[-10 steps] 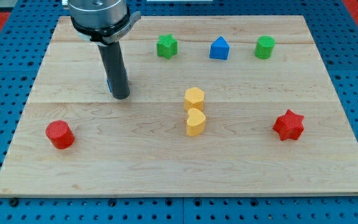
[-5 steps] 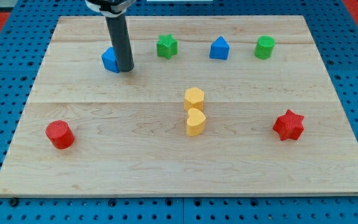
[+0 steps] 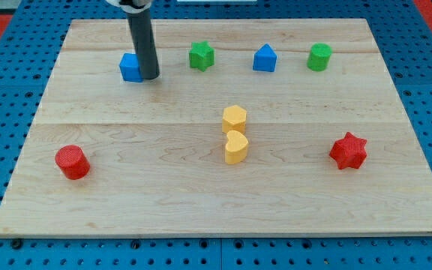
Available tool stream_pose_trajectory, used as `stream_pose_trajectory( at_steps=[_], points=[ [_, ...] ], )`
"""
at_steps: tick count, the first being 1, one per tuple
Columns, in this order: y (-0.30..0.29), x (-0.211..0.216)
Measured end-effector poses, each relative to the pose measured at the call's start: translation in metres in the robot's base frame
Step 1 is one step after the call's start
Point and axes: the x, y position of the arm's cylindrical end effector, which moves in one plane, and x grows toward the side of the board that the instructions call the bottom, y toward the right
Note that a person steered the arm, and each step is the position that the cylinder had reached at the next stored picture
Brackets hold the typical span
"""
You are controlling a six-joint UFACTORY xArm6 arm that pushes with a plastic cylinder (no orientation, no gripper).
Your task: Move the blue cube to the left side of the green star
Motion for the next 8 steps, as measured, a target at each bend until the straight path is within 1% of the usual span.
stream_pose_trajectory(
  at_steps=[2,3,4,6,8],
  points=[
    [-0.013,0.027],
    [-0.03,0.036],
    [-0.045,0.036],
    [-0.05,0.024],
    [-0.037,-0.007]
  ],
)
